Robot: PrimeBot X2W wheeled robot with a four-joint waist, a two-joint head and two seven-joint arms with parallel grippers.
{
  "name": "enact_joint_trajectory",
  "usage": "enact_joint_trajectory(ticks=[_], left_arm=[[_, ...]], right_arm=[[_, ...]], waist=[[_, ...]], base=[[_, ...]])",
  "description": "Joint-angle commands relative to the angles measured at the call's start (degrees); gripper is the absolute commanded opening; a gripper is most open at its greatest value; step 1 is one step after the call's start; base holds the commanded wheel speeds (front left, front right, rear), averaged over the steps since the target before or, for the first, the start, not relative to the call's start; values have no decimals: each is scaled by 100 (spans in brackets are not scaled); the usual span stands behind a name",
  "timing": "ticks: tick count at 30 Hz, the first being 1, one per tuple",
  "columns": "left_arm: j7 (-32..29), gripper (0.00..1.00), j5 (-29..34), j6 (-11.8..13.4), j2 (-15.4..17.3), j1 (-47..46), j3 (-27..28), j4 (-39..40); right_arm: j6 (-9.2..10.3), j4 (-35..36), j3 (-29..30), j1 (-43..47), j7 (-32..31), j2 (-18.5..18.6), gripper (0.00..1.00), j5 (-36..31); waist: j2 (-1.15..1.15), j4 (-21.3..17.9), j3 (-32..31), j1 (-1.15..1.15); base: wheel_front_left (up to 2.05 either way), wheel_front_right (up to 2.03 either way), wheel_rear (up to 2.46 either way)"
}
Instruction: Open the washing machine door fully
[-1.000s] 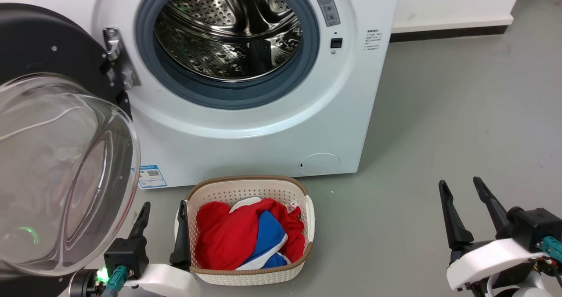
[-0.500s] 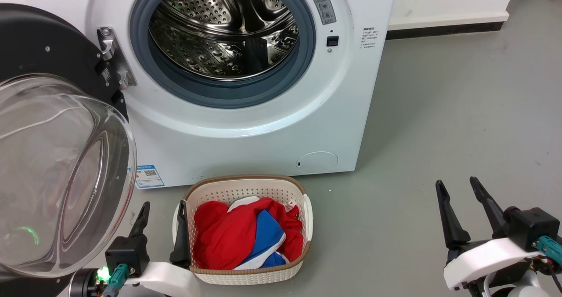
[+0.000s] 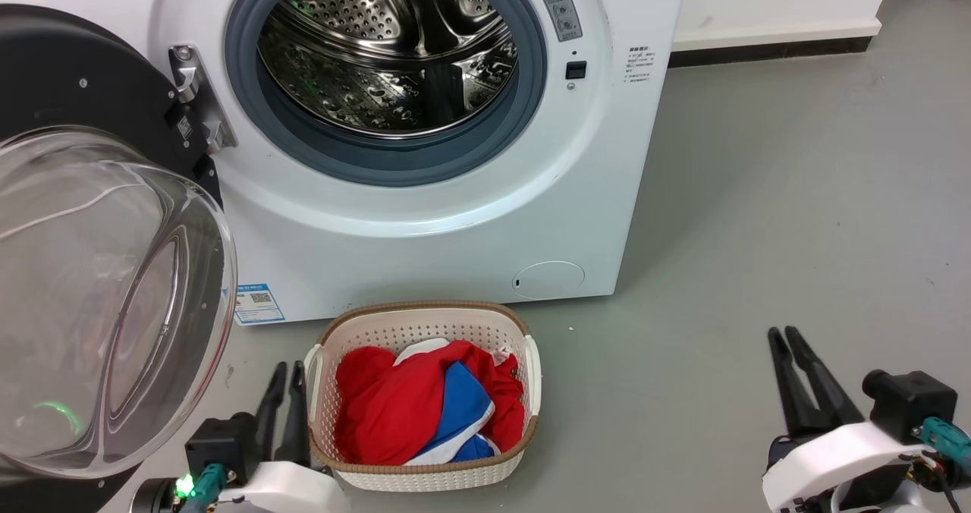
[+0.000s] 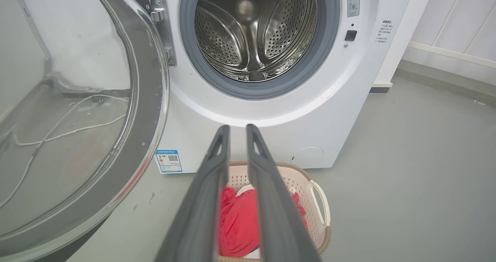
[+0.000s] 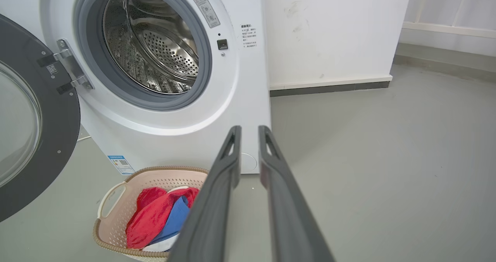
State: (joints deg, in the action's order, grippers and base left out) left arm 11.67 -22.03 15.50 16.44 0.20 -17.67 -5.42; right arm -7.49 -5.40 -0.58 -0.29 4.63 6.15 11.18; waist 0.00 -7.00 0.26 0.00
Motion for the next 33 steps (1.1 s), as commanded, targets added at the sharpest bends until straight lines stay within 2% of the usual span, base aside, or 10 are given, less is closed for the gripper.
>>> enact_joint_trajectory(ticks=[1,16,33], left_arm=[[-35,0,-212,-60,-4,-72,87,95],[-354,0,-1654,-515,-217,-217,506,-132],[-653,0,-2968,-945,-440,-347,901,-335]], right_arm=[[0,56,35,-120,-20,7,0,243],[0,-115,173,-223,-247,-59,0,1846],[0,-286,301,-322,-450,-122,0,3319]], waist=[[0,9,0,0],[0,94,-2,0],[0,190,-3,0]], base=[[0,0,0],[0,0,0],[0,0,0]])
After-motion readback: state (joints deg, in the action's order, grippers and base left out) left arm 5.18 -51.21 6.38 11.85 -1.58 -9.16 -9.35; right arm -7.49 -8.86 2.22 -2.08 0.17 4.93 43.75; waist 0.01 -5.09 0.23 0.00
